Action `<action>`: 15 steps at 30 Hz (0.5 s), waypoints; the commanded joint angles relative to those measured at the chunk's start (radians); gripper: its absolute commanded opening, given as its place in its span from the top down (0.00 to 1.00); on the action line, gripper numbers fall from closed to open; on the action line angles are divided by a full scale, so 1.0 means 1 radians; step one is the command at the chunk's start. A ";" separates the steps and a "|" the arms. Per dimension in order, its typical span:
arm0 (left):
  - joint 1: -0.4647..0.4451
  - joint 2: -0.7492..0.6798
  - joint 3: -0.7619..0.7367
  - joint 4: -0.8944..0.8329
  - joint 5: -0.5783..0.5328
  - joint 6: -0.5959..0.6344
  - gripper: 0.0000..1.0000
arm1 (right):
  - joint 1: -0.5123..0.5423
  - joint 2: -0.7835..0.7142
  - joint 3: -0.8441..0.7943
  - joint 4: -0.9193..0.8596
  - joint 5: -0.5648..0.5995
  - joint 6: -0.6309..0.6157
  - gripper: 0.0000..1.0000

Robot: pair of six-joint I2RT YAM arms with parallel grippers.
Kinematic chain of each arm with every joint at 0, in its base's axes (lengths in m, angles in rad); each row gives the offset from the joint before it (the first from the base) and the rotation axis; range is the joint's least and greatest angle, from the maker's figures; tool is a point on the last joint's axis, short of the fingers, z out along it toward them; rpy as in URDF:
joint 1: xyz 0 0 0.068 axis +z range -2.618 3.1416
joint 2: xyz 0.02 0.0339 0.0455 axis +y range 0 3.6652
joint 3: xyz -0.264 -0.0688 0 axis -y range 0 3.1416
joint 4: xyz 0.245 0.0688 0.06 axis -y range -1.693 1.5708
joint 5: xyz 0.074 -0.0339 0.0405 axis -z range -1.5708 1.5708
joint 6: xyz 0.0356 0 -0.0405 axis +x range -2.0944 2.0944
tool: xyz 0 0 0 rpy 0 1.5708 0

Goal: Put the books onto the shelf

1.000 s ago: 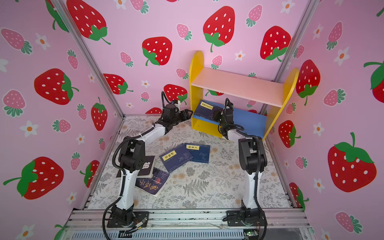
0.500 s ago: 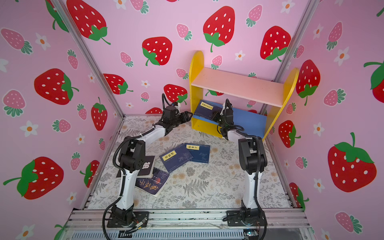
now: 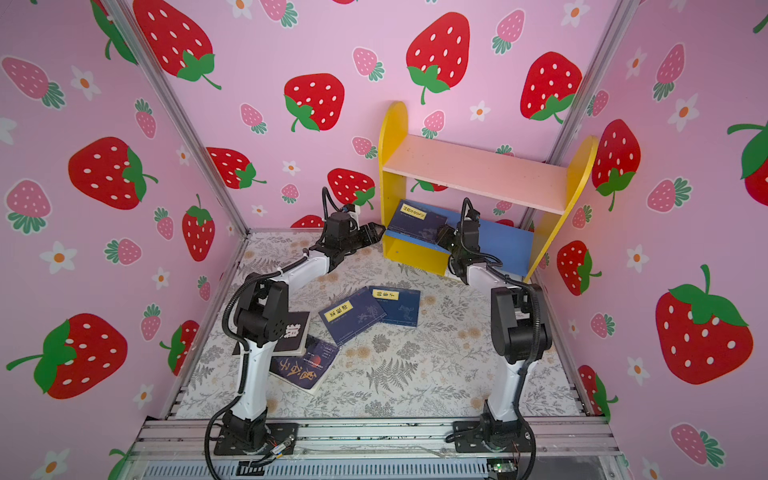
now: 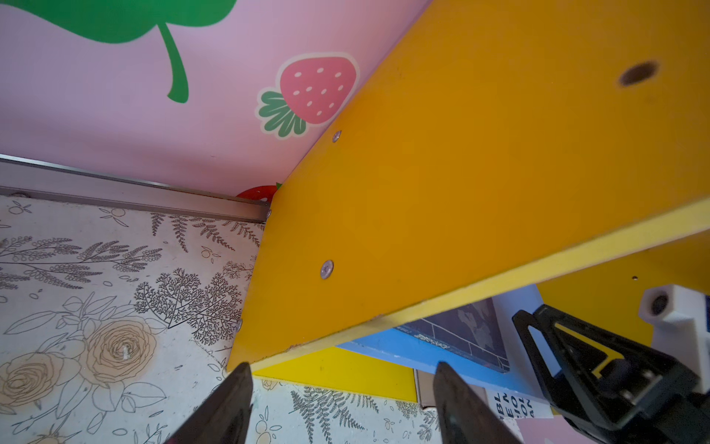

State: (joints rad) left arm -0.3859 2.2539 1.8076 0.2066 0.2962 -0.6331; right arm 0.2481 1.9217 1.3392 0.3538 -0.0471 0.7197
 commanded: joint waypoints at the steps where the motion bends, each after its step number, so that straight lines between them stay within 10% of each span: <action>1: 0.004 -0.039 -0.010 0.027 0.011 -0.007 0.25 | 0.009 0.030 0.074 -0.139 0.020 -0.049 0.42; 15: 0.009 -0.040 -0.017 0.022 0.013 -0.010 0.25 | 0.057 0.164 0.297 -0.344 -0.023 -0.082 0.43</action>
State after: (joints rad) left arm -0.3832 2.2539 1.8057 0.2073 0.2996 -0.6342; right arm 0.2970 2.0575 1.6157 0.0734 -0.0444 0.6453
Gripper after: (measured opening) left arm 0.753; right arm 0.579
